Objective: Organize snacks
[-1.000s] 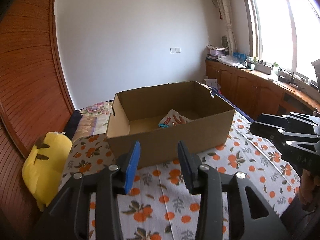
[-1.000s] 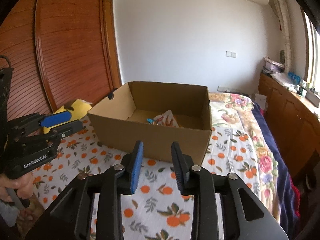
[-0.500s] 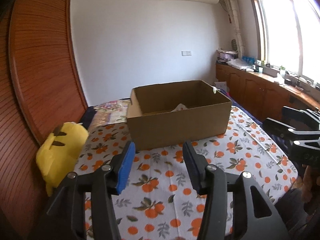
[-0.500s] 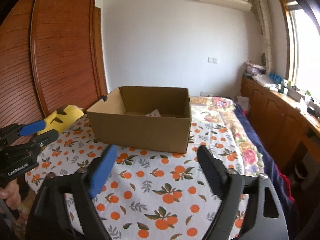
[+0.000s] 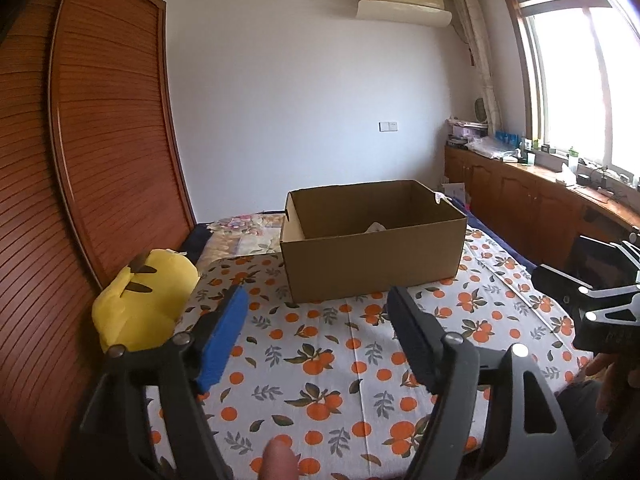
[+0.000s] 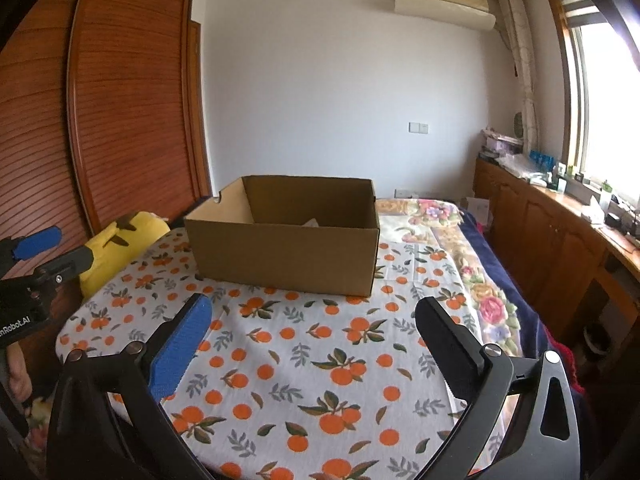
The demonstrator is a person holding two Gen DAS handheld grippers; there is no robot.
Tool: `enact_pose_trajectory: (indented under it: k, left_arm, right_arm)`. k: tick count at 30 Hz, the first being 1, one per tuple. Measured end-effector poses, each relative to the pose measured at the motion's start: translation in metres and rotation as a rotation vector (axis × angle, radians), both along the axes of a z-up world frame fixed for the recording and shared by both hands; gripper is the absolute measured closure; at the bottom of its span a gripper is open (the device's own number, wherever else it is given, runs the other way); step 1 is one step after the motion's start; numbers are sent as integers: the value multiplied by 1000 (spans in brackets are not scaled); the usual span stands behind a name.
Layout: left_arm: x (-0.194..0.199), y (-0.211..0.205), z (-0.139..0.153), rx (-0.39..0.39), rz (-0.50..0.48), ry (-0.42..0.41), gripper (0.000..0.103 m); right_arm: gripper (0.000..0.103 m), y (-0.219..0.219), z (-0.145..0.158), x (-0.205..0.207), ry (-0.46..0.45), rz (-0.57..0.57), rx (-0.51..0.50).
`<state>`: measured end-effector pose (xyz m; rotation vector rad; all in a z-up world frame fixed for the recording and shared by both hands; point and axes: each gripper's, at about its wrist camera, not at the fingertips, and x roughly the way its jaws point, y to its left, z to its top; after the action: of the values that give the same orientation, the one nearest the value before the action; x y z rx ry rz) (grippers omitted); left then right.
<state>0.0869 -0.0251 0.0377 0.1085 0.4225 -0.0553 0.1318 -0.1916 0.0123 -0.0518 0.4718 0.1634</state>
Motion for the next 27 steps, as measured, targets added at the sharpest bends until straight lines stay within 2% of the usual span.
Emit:
enact_pose_trajectory:
  k: [2,9,18,27]
  left_arm:
    - [-2,-1,-2,-2,-3,1,0]
    - [-6,0,-9,-41,-8,7,0]
    - [-8,-2,-24,-38,2,43,0]
    - [-9,2,-32,-41,15,44,0]
  right_arm:
    - [0,0,-1,-1,4,-5,-3]
    - [0,-2,-4,-6,4,-26,7]
    - [0,-8,-9,-15,6,-57,15]
    - [0,-11,-7,-22,-8,-85,14]
